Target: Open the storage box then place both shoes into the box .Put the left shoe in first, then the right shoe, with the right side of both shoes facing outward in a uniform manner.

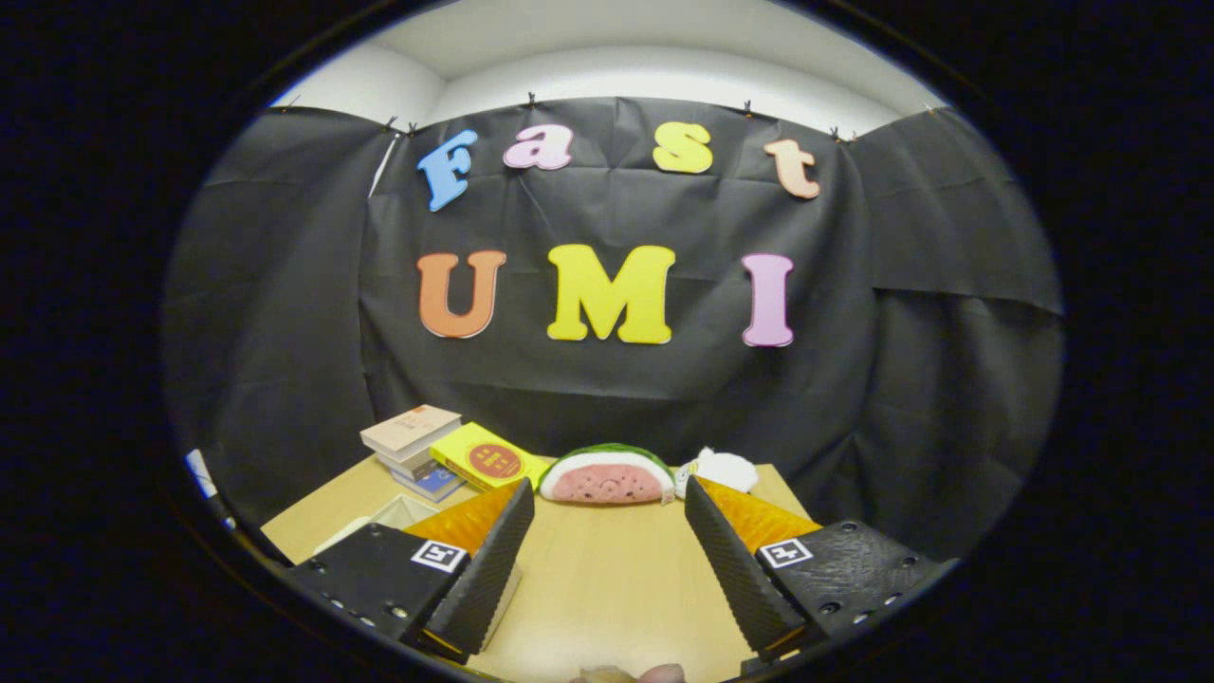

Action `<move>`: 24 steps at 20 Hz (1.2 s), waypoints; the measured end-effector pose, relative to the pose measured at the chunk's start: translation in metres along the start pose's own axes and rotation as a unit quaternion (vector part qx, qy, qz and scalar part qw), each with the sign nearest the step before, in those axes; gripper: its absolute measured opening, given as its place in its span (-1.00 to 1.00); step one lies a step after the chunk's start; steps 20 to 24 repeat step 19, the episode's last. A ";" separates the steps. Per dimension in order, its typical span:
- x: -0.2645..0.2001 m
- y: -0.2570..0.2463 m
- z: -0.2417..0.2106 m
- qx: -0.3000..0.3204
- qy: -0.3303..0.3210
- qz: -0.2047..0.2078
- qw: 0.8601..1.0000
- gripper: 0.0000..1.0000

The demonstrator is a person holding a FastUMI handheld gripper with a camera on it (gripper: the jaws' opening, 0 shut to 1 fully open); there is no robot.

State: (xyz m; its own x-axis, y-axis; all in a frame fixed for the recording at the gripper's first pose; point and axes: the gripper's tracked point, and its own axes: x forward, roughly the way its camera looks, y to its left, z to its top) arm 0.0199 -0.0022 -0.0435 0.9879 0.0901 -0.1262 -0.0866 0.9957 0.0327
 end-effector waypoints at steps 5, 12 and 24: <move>-0.037 0.028 0.047 0.025 -0.030 -0.036 0.999 0.91; -0.061 0.030 0.060 0.043 -0.015 -0.106 0.993 0.91; -0.072 0.045 0.064 0.034 -0.013 -0.115 0.993 0.91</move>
